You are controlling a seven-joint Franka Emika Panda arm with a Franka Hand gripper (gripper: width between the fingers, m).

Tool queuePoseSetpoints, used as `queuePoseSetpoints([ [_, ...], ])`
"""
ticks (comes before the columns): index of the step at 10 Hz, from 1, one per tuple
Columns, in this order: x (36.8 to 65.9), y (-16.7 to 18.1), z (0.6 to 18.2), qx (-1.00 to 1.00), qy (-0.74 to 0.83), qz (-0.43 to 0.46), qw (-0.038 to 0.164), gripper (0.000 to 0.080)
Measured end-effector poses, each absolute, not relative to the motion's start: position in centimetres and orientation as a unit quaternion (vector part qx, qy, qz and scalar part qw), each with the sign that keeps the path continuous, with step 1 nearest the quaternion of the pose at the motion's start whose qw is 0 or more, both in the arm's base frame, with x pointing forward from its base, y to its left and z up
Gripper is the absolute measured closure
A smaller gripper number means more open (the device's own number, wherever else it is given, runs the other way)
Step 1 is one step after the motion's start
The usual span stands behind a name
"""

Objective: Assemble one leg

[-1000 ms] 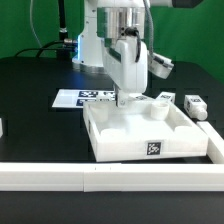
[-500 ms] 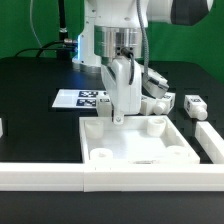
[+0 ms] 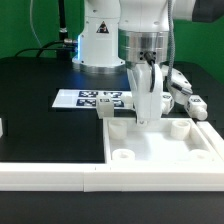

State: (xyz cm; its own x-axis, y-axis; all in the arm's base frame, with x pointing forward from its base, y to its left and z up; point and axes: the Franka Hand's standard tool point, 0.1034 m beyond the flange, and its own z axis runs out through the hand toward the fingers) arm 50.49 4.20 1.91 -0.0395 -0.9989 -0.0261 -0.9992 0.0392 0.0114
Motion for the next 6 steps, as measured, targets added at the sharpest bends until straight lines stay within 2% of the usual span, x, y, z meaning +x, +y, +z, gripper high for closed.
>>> queuePoseSetpoints([
  [3,50.51,4.56,1.92,-0.699,0.714,0.017,0.001,0.0745],
  [5,50.57,4.83,1.91,-0.702,0.712,0.020,-0.020,0.0745],
  [6,50.56,4.78,1.94,-0.702,0.712,0.024,-0.022,0.0745],
])
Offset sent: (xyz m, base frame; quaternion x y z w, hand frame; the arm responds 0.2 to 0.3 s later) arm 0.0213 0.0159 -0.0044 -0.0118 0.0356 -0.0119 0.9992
